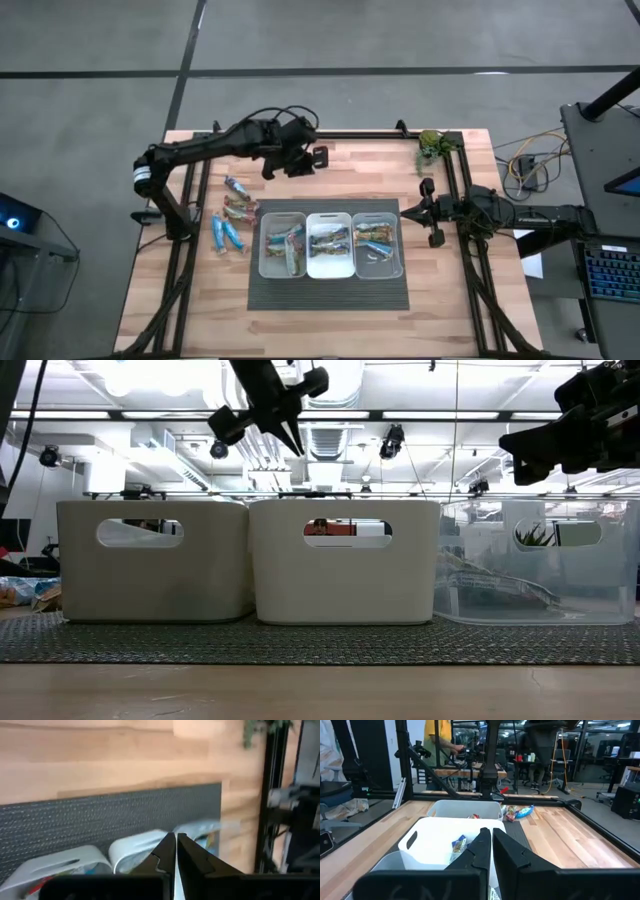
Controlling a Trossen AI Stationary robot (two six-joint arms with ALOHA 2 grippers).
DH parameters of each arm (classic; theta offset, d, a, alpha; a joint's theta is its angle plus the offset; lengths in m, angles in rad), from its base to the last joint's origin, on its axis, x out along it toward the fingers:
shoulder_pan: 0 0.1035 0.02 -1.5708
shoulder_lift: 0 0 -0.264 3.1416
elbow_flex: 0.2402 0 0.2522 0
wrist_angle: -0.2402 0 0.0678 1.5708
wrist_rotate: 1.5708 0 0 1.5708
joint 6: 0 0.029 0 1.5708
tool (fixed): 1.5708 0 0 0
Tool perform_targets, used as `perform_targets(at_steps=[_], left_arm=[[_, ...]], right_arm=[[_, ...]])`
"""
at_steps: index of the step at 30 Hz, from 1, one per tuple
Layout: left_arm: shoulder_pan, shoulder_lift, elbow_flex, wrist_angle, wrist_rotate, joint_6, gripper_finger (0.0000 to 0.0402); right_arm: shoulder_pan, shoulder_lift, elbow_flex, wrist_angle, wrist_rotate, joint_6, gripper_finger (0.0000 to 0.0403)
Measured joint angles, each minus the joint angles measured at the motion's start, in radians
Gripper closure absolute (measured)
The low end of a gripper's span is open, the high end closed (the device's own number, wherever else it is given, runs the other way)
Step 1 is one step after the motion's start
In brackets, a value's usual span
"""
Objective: Pick and place Granola Bars by type
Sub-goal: Put the blue granola bar into the white bin
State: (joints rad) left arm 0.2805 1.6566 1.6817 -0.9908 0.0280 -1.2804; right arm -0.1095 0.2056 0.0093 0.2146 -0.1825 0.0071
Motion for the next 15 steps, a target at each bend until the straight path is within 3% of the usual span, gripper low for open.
perform_targets(at_steps=[9, 15], left_arm=[[0.021, -0.018, 0.0, -0.017, -0.016, -0.035, 0.0401], [0.026, -0.073, 0.0, -0.159, -0.054, -0.063, 0.0401]], right_arm=[[0.0, 0.0, 0.0, 0.0, 0.0, 0.0, 0.0394], [0.0, 0.0, 0.0, 0.0, 0.0, 0.0, 0.0394]])
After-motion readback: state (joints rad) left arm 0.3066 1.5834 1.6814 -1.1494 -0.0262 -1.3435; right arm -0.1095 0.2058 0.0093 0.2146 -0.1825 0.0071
